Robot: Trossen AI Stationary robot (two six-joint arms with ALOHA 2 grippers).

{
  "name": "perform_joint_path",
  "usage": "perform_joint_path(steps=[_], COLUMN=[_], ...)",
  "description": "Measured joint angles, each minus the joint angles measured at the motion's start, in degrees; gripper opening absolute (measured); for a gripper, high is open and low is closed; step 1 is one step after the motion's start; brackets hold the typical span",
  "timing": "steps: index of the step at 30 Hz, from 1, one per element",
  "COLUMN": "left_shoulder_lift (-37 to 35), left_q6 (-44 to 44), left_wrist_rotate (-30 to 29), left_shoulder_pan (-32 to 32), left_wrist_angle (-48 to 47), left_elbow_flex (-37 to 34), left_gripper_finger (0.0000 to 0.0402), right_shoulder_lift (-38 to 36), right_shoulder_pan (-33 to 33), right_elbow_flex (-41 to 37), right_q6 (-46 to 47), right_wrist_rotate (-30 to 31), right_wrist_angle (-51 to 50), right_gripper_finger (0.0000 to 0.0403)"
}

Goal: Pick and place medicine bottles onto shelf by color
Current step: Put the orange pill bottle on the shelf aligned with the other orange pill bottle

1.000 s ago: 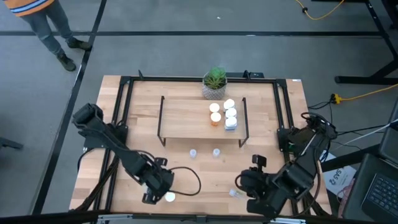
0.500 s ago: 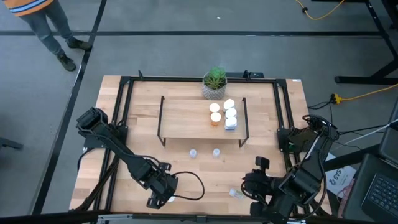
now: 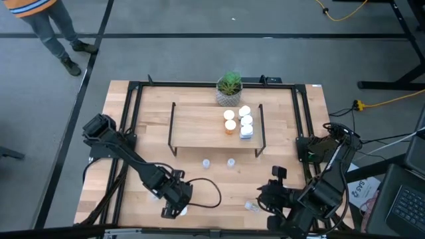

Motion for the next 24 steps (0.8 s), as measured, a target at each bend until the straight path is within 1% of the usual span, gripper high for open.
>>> perform_joint_path(steps=[4,10,12,15,18,24], left_shoulder_lift=[0.0,0.0,0.0,0.0,0.0,0.0], left_q6=[-0.04,0.42,2.42,5.12,5.33,8.08], left_wrist_rotate=[-2.48,-2.05,-1.23,2.06,3.72,3.58], left_shoulder_pan=[1.22,2.41,2.84,3.48,4.06,4.24], left_wrist_angle=[-0.05,1.7,1.78,1.79,1.75,-0.92], left_elbow_flex=[0.0,0.0,0.0,0.0,0.0,0.48], left_gripper_finger=[0.0177,0.0177,0.0177,0.0178,0.0178,0.0188], right_shoulder_lift=[0.0,0.0,0.0,0.0,0.0,0.0], right_shoulder_pan=[-0.01,0.01,0.01,0.01,0.01,0.01], right_elbow_flex=[0.0,0.0,0.0,0.0,0.0,0.0], right_q6=[-0.04,-1.85,-2.56,-2.79,-2.86,-2.86], right_wrist_rotate=[0.05,0.12,0.18,0.18,0.18,0.14], right_wrist_angle=[0.0,0.0,0.0,0.0,0.0,0.0], right_gripper_finger=[0.0136,0.0136,0.0136,0.0136,0.0136,0.0136])
